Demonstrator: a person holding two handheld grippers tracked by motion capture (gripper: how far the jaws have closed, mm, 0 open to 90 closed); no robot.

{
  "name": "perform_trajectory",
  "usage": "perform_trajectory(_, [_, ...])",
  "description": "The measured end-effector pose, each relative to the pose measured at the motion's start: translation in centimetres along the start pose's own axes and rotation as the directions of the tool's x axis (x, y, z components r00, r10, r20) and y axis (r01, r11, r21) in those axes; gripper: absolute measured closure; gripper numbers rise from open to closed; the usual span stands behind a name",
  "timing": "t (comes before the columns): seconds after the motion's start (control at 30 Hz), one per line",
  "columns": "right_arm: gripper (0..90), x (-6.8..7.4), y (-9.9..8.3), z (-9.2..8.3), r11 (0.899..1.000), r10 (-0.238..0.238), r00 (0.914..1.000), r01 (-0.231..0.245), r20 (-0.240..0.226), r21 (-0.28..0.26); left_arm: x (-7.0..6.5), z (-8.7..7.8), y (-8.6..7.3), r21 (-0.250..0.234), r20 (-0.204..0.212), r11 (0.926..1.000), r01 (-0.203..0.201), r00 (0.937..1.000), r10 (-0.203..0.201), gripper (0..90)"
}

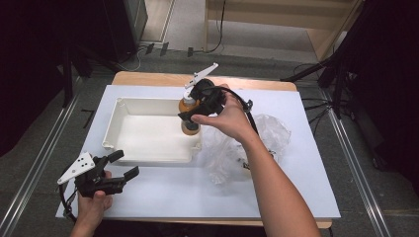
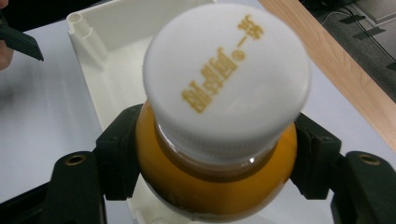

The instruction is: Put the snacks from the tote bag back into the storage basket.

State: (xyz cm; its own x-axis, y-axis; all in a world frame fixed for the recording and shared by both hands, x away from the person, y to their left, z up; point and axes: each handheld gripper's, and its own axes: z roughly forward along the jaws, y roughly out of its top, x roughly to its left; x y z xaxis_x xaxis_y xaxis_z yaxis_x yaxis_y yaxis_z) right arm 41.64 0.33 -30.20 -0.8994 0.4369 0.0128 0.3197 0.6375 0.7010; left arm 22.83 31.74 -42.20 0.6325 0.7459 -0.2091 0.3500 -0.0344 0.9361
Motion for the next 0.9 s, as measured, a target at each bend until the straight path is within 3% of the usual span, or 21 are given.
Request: perform_trajectory(0.9, [30.6, -0.1, -1.5, 2.3, 1.000, 0.009, 1.0000, -0.009, -0.003, 0.028, 0.1, 0.0, 0.0, -0.004, 0.003, 1.0000, 0.004, 1.0000, -0.004, 13.7])
